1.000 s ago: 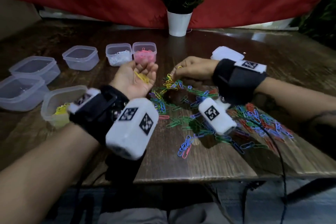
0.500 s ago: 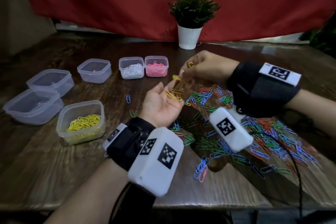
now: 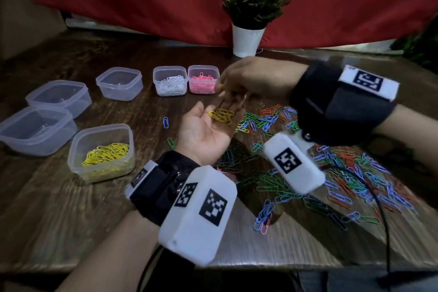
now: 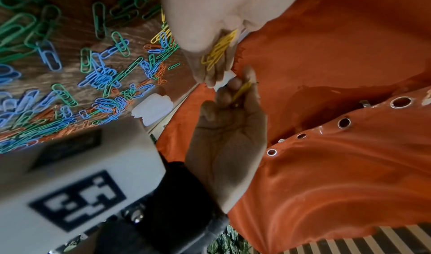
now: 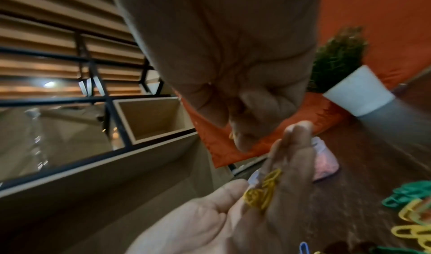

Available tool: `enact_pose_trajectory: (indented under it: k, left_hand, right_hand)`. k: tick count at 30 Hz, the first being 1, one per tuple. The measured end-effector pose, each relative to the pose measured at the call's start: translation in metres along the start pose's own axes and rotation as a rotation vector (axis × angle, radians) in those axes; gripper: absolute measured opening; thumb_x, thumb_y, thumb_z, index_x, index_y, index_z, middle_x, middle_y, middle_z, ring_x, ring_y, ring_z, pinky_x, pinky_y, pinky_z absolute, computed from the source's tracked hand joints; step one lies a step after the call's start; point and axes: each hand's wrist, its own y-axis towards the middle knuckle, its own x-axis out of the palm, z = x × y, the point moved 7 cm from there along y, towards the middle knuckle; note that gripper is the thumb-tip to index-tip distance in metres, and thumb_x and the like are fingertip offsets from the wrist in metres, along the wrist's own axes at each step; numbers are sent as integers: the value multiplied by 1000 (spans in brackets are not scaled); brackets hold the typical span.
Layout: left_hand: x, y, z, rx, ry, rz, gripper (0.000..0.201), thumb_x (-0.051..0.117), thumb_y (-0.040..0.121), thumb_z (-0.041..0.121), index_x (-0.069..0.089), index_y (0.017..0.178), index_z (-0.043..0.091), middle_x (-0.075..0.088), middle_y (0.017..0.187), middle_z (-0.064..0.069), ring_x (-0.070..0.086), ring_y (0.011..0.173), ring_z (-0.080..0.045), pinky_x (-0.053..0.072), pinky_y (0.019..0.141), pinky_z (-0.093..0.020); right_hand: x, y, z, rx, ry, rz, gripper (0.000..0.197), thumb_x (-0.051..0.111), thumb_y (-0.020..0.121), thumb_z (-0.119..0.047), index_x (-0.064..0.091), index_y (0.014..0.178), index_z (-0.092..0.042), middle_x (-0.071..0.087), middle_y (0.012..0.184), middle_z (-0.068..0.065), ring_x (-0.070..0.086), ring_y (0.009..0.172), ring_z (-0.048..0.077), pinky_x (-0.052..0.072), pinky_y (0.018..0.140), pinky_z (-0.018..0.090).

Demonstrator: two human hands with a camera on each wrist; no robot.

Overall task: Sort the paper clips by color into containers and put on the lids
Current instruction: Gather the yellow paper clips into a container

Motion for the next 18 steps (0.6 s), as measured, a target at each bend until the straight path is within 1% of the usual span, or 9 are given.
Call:
enact_pose_trajectory:
  k: [3,5,7,9,11,12,14,16,18]
  left_hand:
    - [-2,-4,2,0,-20,15,47,24,102,32,56,96,-3,63,91,-24,59,90,-35,51,79,-43]
    - [-4,-4,9,23,-87,22,52,21,102,33,56,92,-4,63,91,-24,60,86,-35,52,79,-38]
    - [-14,-1,20,63,-176,96,48,23,102,30,55,79,1,63,68,-16,64,61,-27,53,62,-27]
    - [-21,-2,28,53,-222,152,45,30,100,26,48,63,8,50,47,-3,52,37,-15,41,39,-13]
    - [-22,-4,32,32,-243,133,53,32,99,22,44,50,9,37,40,2,40,29,-10,28,29,-12]
    - [-22,-5,34,31,-244,120,57,32,99,21,44,45,8,34,39,3,37,27,-9,25,26,-13]
    - [-21,-7,36,38,-265,117,55,33,100,19,46,48,6,34,38,3,36,26,-8,25,25,-15]
    - [-20,-7,38,55,-323,124,49,35,100,16,50,55,3,39,43,1,40,27,-9,29,26,-15]
    - [-20,-7,38,57,-351,116,50,35,100,16,53,56,-1,42,45,0,43,29,-10,32,27,-14]
  right_hand:
    - [11,-1,-10,-71,-120,-32,25,47,92,-6,61,110,4,56,78,11,50,59,16,50,56,26]
    - [-11,0,-14,-150,-82,134,21,48,92,-5,63,108,-5,56,76,7,51,51,6,47,52,20]
    - [-41,4,-8,-217,-72,329,19,50,91,-6,63,105,-8,51,66,-1,46,38,-3,37,41,8]
    - [-41,14,13,-138,-213,253,18,51,90,-3,65,101,-8,52,65,1,45,37,-2,32,37,7]
    - [-18,26,43,-8,-415,31,21,53,87,-1,69,99,-7,64,77,12,53,56,6,37,43,12]
    - [-8,30,54,16,-506,-31,22,56,85,-2,70,100,-8,69,88,13,56,68,10,40,49,14]
    - [4,37,62,8,-621,-41,19,64,82,-8,72,100,-11,70,98,9,56,81,11,41,61,18]
    - [9,43,67,29,-615,-23,23,72,78,-17,71,101,-11,67,94,5,54,85,11,40,71,19]
    - [11,47,70,43,-610,-10,27,75,76,-20,70,100,-9,61,88,3,52,84,12,38,72,20]
